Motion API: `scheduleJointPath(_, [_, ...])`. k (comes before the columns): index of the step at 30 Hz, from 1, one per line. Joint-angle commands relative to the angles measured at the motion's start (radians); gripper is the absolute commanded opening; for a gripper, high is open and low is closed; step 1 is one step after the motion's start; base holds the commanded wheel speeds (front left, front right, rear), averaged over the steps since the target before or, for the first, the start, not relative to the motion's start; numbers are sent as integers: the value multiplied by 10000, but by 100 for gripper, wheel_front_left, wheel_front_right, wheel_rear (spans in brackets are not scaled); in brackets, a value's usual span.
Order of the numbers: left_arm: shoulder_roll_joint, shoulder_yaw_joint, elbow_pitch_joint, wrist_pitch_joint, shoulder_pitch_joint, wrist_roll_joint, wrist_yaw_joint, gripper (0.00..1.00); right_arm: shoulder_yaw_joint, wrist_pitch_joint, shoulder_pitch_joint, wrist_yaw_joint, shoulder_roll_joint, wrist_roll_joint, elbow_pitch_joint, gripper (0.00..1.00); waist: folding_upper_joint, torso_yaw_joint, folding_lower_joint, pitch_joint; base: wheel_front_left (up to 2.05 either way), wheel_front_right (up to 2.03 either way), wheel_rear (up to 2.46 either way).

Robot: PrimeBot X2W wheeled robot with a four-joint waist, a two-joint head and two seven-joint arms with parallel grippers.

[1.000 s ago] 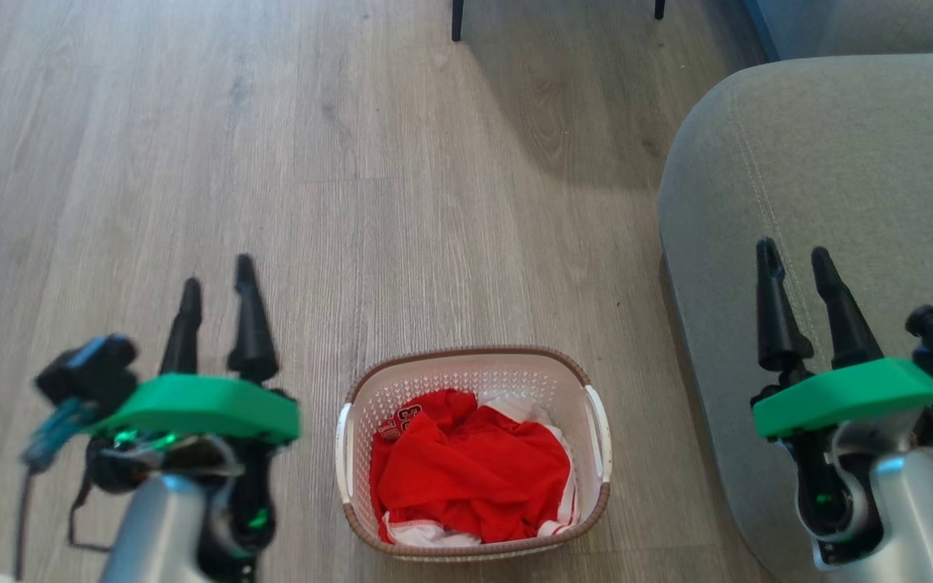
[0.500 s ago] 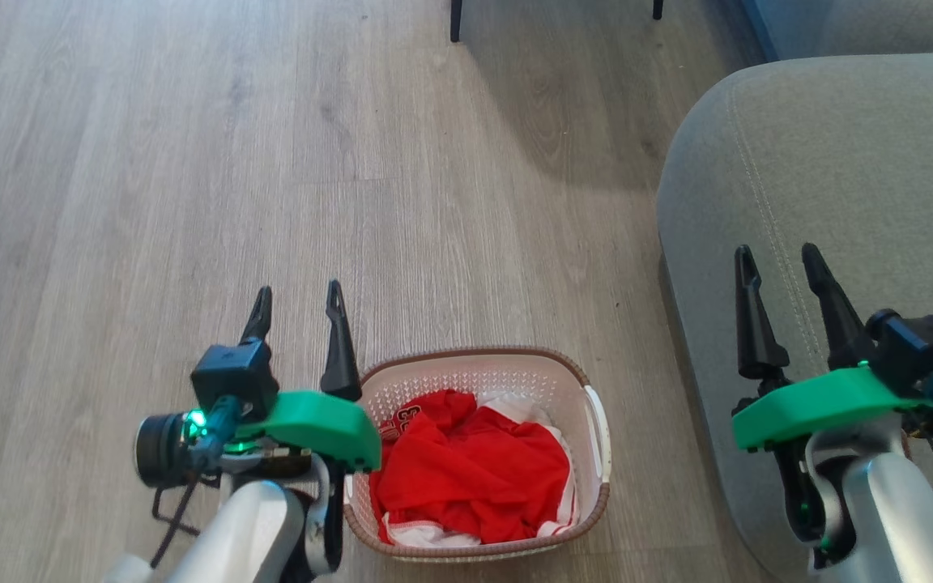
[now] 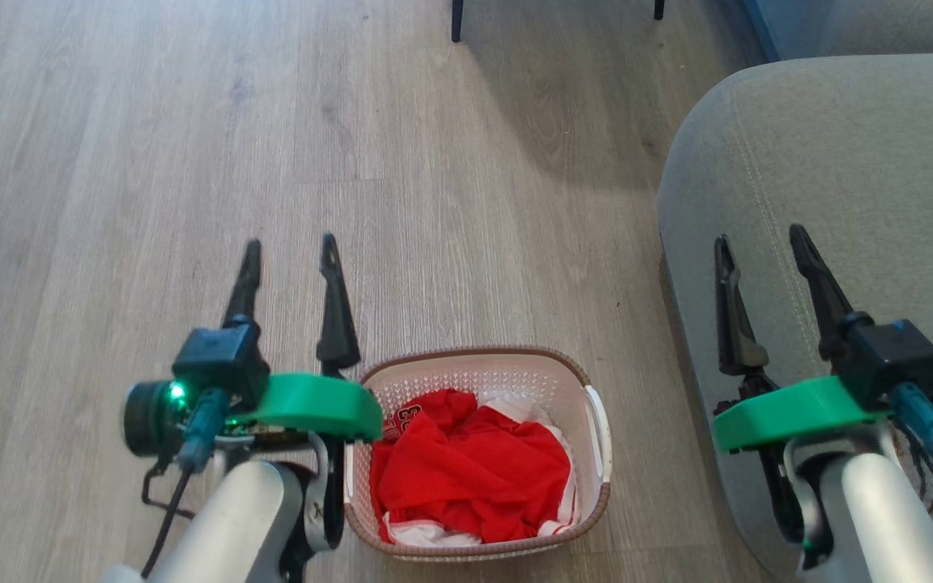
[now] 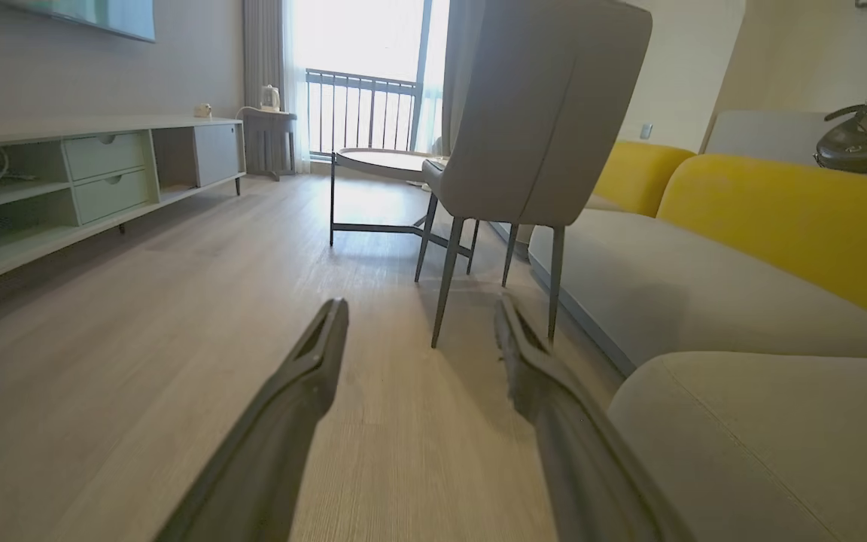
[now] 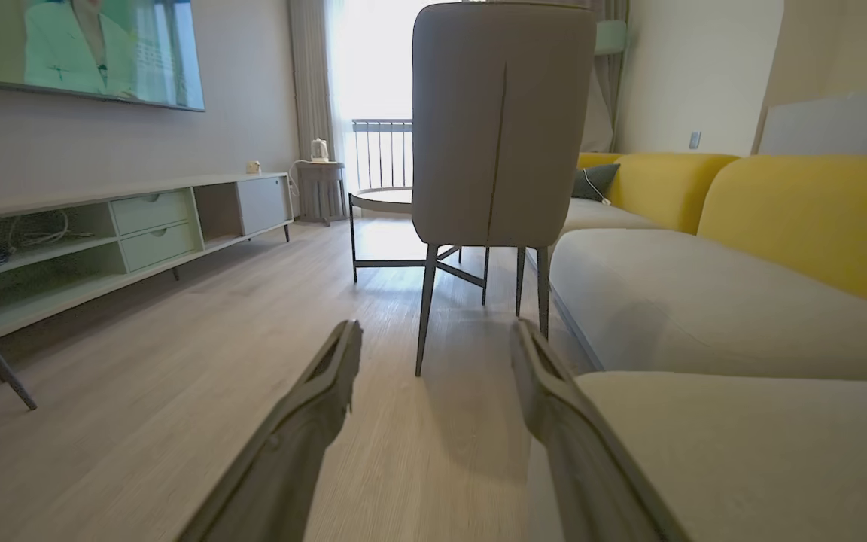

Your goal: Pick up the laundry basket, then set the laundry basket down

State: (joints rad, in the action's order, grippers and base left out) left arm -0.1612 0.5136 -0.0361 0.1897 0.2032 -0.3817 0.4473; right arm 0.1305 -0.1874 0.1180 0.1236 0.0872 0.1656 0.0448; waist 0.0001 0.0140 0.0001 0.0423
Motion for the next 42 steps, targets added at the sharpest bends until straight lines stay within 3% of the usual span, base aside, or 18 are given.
scheduleJointPath(1, [47, -463, -523, 138, 324, 402, -35, 100, 267, -162, 518, 60, 70, -373, 508, 100, -1, 3, -1, 24, 0, 0, 0])
scheduleJointPath(12, [715, -1359, -756, 459, -83, 1858, -951, 100, 236, -483, 468, 66, -52, -1589, 671, 100, -1, -13, -1, 106, 0, 0, 0])
scheduleJointPath(17, [967, -1677, -292, 606, -280, 2143, -1679, 100, 338, -629, 384, 69, -51, -1918, 24, 100, -1, -25, -1, 120, 0, 0, 0])
scheduleJointPath(21, [1073, -1878, 227, 720, -437, 2321, -2269, 100, 222, -743, 384, 71, -119, -1937, -461, 100, -1, -32, -1, 124, 0, 0, 0])
scheduleJointPath(26, [1103, -2083, 1138, 720, -637, 1609, -2895, 100, 141, -743, 326, 71, -205, -1439, -995, 100, -1, -72, -1, 82, 0, 0, 0])
scheduleJointPath(30, [1106, -2418, 1561, 720, -718, 696, -2935, 100, 117, -743, 261, 71, -255, -1172, -1696, 100, -1, -105, -1, 51, 0, 0, 0])
scheduleJointPath(35, [1107, -2386, 1898, 720, -756, 750, -3150, 100, 171, -743, 363, 71, -273, -1151, -2207, 100, -1, -121, -1, 38, 0, 0, 0])
scheduleJointPath(42, [1108, -2401, 2005, 720, -778, 750, -3124, 100, 187, -743, 422, 71, -292, -1101, -2343, 100, -1, -134, -1, 20, 0, 0, 0])
